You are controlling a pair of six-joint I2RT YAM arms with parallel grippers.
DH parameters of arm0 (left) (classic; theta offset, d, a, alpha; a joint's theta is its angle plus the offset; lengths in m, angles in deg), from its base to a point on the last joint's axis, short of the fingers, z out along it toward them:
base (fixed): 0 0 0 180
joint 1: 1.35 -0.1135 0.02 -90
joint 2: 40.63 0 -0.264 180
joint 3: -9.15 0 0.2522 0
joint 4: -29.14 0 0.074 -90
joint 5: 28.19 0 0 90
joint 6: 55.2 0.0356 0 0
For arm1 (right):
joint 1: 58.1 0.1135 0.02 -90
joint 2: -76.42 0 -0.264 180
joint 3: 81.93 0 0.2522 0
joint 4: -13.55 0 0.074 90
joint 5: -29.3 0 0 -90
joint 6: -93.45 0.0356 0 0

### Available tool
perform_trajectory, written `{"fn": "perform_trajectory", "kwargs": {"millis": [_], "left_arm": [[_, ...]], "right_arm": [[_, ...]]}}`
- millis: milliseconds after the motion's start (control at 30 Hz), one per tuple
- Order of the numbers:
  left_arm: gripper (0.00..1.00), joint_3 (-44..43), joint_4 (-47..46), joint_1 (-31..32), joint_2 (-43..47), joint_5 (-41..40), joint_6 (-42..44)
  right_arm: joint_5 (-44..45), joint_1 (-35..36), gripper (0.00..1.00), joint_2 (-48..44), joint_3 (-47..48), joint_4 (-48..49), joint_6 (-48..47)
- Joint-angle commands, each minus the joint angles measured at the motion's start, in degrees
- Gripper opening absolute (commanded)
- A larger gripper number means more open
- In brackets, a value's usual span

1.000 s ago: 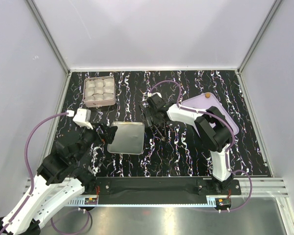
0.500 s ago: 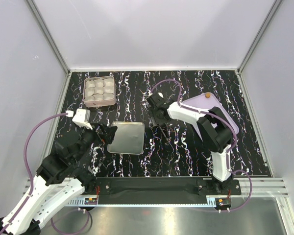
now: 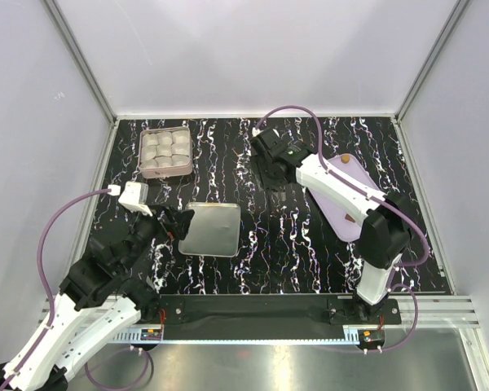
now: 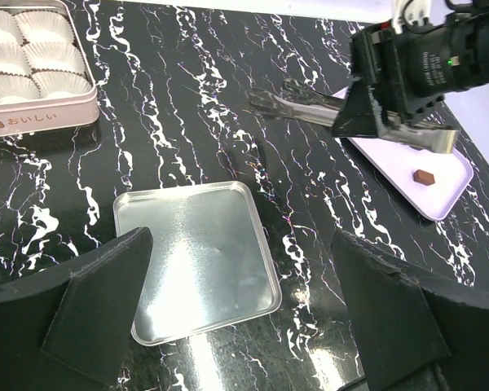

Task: Pack the chocolate

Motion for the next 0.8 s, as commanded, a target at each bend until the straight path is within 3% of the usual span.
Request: {"fn": "perform_trajectory", "kwargs": {"millis": [0,133,500,767], "left_arm": [[0.99,-0.1,-1.4,-0.1,0.3,-1.2,0.8],[0.99,-1.0,1.8,-0.1,0.0,-1.0,1.2],[0.99,0.0,1.5,-0.1,0.2,-0.8,1.7],[0.99,-0.2,1.2,-0.1,-1.3,-0.4,1.8]], "right_arm": [[-0.6,-0.5,0.61,-3.0,2.3,-3.4,0.1],[0.3,-3.2,0.58,-4.7,2.7,-5.1,-0.5],[2.0,-19.5,0.57,-10.5,-4.4,-5.3,-1.5],[1.4,-21.3,0.54,-12.3,-9.6,-3.0,2.2]]}}
